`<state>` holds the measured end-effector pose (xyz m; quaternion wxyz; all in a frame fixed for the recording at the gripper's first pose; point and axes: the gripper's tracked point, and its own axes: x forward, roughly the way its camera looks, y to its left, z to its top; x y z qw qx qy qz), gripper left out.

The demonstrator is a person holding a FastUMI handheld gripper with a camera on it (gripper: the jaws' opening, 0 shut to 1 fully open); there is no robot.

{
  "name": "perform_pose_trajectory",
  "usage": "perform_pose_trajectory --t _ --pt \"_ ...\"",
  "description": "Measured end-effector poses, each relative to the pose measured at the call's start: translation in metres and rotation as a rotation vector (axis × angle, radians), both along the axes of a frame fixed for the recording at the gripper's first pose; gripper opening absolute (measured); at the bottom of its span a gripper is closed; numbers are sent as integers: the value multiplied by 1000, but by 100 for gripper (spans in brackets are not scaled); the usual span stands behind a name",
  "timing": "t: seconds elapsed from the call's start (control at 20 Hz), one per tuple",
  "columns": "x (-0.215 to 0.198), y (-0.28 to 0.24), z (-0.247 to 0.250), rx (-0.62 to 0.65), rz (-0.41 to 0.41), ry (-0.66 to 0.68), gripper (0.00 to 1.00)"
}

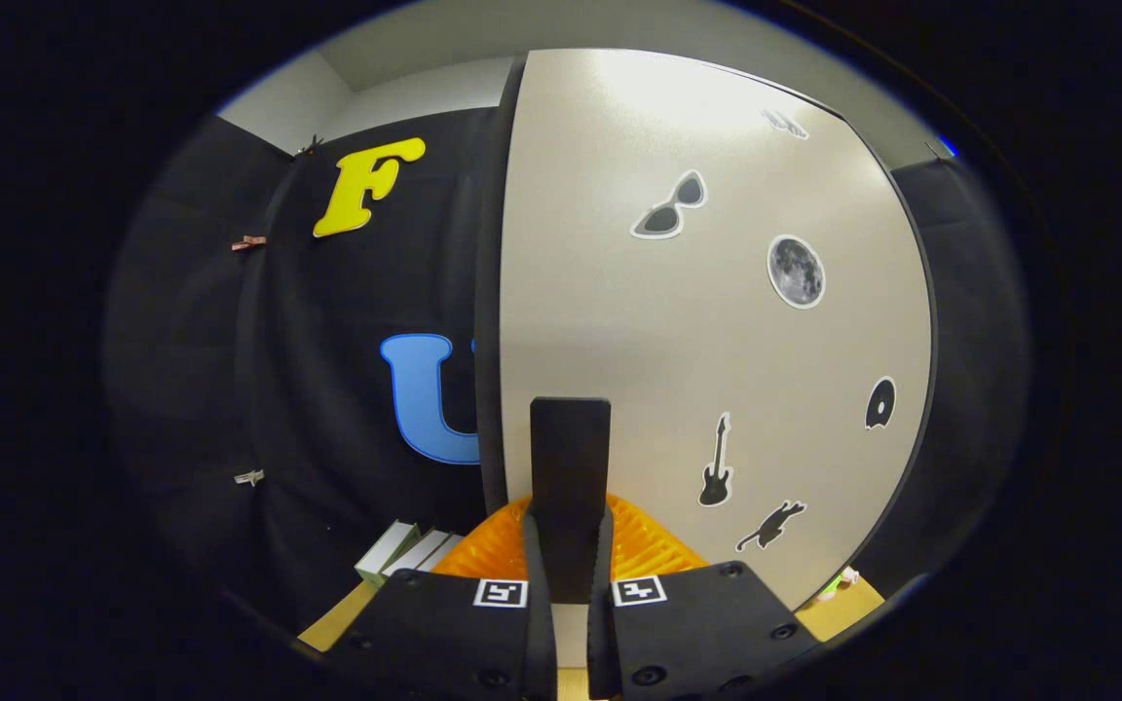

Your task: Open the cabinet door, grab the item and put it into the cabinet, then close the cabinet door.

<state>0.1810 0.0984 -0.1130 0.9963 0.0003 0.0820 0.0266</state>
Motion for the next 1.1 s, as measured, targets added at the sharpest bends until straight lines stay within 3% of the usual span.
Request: perform_pose_trajectory --t 0.6,1.1 --pt "-85 -24 18 -4 110 17 17" --pt "-160 -77 32 32 302 50 16"
